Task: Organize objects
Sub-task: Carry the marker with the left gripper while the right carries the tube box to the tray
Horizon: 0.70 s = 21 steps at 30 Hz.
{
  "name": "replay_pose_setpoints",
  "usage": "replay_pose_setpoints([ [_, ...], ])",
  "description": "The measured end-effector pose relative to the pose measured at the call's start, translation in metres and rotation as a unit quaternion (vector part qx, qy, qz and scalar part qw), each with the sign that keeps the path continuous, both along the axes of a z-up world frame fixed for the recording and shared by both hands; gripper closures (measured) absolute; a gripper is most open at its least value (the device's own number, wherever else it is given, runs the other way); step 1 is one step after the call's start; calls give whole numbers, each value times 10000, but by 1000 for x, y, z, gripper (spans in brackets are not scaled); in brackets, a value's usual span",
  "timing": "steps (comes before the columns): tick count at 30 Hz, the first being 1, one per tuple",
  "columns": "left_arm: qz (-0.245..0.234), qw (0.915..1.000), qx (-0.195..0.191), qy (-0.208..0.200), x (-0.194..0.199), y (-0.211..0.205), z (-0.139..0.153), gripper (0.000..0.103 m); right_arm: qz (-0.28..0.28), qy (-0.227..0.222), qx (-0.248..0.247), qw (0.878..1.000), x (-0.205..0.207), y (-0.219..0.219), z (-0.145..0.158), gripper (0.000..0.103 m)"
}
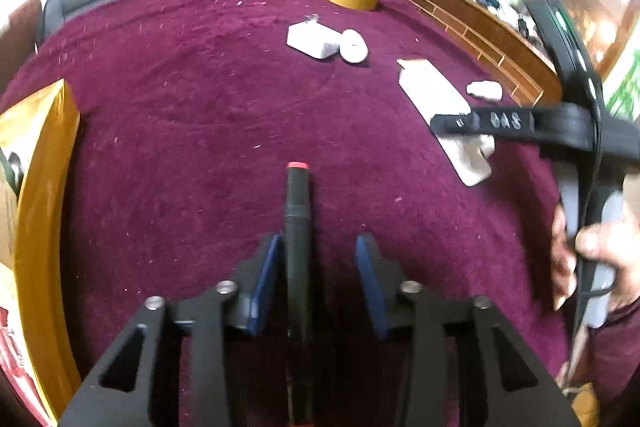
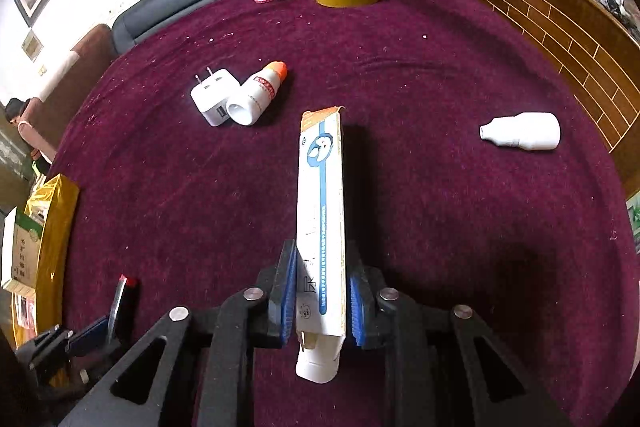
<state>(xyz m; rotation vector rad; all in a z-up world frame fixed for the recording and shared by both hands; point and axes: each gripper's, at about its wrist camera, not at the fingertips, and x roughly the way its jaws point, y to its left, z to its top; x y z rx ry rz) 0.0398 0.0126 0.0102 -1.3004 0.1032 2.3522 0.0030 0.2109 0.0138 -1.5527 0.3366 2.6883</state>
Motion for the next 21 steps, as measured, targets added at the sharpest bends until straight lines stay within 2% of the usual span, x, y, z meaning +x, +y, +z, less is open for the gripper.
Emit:
replay_pose_setpoints([
  [5, -67, 9987, -422, 268, 7, 12, -2, 57, 59, 107, 403, 9991, -5, -11, 0, 76],
  [7, -27, 9984, -477, 309, 8, 11, -2, 67, 61, 160, 521, 9985, -7, -13, -1, 76],
  [8, 7, 9987, -418, 300, 8, 7, -1, 87, 52, 177, 529, 9984, -7, -13, -1, 76],
  [9, -16, 9994, -265, 221, 8, 4, 0, 89, 42, 188, 522, 9985, -7, -13, -1, 76],
  [13, 12, 9997, -100, 241, 19, -4, 3, 89, 42, 177, 289, 9994, -3, -6, 1, 82],
  [15, 34, 9994, 0, 330, 28, -9, 10, 89, 64, 191, -66, 9998, 4, 0, 1, 83],
  [21, 49, 9980, 377, 500, 51, -21, 30, 89, 235, 405, -380, 9982, 34, -2, 14, 83],
])
